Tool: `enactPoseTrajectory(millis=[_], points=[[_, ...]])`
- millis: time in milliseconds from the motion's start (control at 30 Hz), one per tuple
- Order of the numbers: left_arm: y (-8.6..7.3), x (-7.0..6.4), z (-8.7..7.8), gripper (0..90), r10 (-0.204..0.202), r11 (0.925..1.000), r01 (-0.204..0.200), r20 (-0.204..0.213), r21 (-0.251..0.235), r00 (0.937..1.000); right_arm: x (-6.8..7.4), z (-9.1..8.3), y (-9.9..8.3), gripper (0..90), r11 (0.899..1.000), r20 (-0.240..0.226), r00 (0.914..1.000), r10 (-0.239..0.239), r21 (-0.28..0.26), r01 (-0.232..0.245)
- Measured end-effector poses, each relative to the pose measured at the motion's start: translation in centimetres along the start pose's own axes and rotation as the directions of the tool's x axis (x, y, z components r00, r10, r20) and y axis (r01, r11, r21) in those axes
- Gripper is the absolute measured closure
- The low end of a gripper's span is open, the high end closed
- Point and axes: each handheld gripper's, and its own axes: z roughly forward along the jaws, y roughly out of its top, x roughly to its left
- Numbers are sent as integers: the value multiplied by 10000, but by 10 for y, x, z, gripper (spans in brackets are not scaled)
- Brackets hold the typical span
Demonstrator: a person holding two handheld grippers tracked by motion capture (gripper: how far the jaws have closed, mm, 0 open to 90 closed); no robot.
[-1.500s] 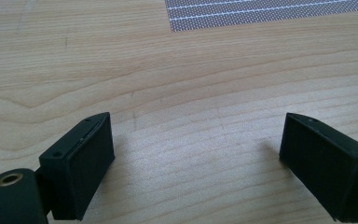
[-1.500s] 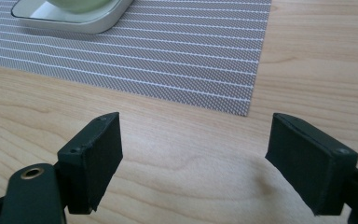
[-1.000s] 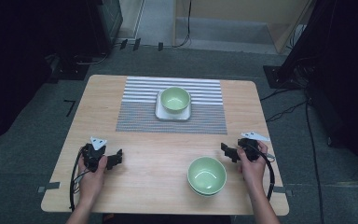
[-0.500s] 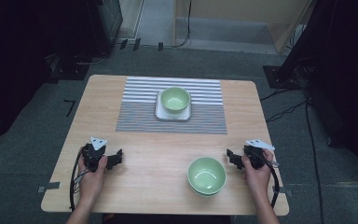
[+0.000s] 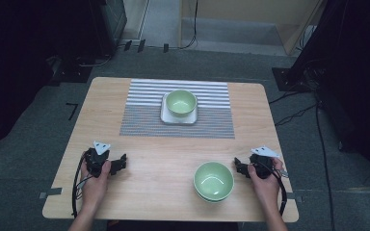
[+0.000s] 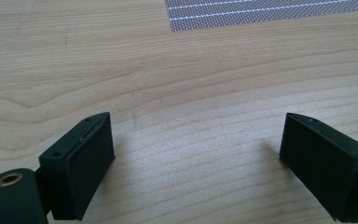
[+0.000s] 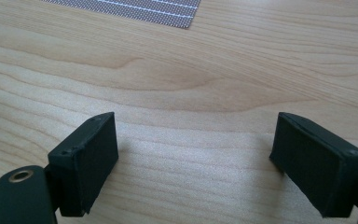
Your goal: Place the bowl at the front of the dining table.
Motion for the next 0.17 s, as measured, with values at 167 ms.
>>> enactPoseTrajectory(millis=[167], points=[[1, 0, 1, 97, -39, 10000, 39, 10, -19, 10000, 0, 0, 0, 114, 9999, 116, 9999, 114, 43, -115]])
